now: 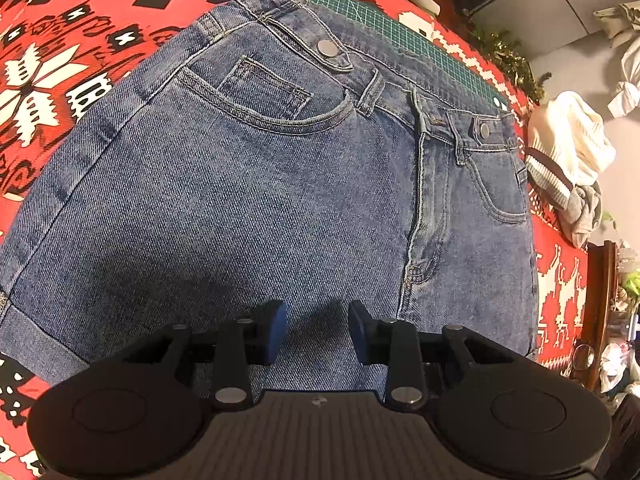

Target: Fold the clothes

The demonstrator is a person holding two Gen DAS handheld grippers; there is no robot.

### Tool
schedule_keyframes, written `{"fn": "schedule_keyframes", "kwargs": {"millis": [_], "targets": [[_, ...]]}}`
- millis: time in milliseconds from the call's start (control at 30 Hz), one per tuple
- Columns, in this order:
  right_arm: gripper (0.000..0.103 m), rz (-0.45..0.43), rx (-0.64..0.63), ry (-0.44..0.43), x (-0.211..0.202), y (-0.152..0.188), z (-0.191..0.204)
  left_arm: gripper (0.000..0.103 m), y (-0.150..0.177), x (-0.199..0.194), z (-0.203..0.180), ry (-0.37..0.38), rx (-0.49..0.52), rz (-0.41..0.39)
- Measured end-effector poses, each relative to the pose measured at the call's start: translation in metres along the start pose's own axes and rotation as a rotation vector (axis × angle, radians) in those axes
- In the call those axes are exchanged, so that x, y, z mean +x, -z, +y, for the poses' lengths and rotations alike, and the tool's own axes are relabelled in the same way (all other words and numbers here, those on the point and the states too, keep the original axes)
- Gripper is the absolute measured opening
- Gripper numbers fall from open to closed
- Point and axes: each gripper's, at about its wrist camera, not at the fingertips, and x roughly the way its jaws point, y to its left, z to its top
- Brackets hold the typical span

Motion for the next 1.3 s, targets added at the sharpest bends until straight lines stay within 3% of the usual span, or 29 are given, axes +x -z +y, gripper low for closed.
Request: {"fn": "schedule_keyframes", "kwargs": {"millis": [300, 633, 833, 1300], "targets": [[0.009, 0.025, 0.01, 0.011, -0.011, 0.015, -0.011, 0.033, 0.001, 0.002, -0.001, -0.002, 0.007, 0.02], [0.009, -0.112, 0.076, 0.064, -0.01, -0.056, -0.025, 0.033, 0.0, 0.004, -0.003, -0.001, 0.02, 0.024], [0.009, -0.085, 0.097, 0.108, 0.011, -0.08, -0.03, 0.033, -0.001, 0.005, -0.004, -0.005, 0.029, 0.02], [0.007, -0.01, -0.008, 0.162, -0.012, 0.0, -0.036, 0.033, -0.001, 0.004, -0.006, -0.018, 0.035, 0.024]]}}
